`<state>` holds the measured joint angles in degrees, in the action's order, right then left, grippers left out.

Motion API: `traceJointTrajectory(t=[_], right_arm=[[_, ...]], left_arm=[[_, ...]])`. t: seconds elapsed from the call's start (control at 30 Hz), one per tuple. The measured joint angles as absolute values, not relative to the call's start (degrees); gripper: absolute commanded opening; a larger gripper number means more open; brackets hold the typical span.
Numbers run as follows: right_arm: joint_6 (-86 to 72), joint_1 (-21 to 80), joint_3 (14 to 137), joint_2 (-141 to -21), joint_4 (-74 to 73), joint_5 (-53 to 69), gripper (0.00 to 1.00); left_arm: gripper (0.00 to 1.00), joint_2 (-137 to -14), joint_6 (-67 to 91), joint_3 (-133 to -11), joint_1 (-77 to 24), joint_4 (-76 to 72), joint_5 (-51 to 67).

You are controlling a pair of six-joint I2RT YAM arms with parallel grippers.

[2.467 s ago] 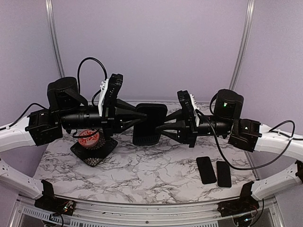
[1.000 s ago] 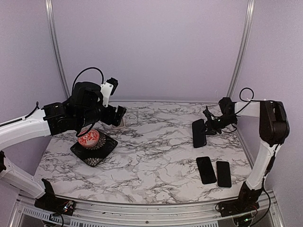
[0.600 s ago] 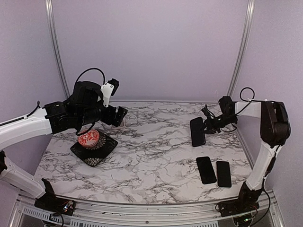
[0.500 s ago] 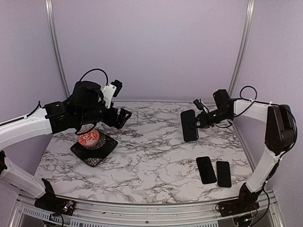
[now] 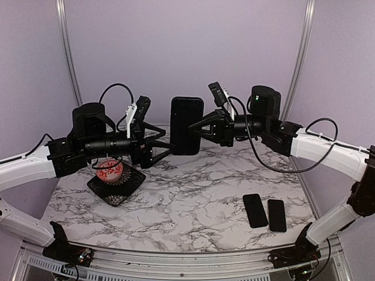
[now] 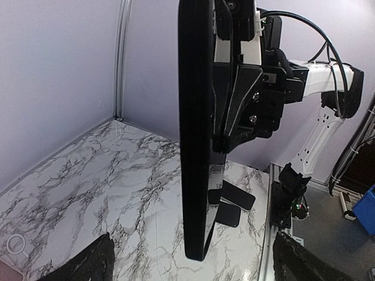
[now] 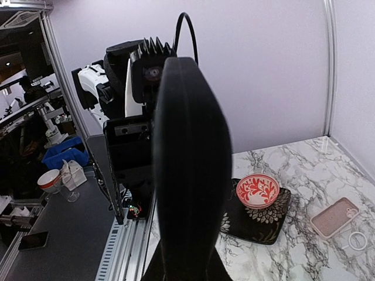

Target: Put the phone into the phone case

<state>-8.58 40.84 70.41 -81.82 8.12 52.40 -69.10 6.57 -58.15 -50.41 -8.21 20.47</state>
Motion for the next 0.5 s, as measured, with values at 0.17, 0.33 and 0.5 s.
traceJointTrajectory(t=[0.17,0.33,0.5], right_arm=[[-9.04,43.70,70.59,-84.14,8.97,52.40,0.00],[-9.04,45.08,71.22,-84.38,9.10,52.77,0.00],[-8.29,45.82,72.53,-84.23,9.91,53.80,0.00]], left_arm=[[0.54,-69.17,6.04,-58.37,-51.92,-9.47,22.52],[0.25,-69.52,5.21,-58.46,-52.99,-10.09,23.79],[0.00,-70.13,5.58,-59.53,-53.21,-10.09,24.64]])
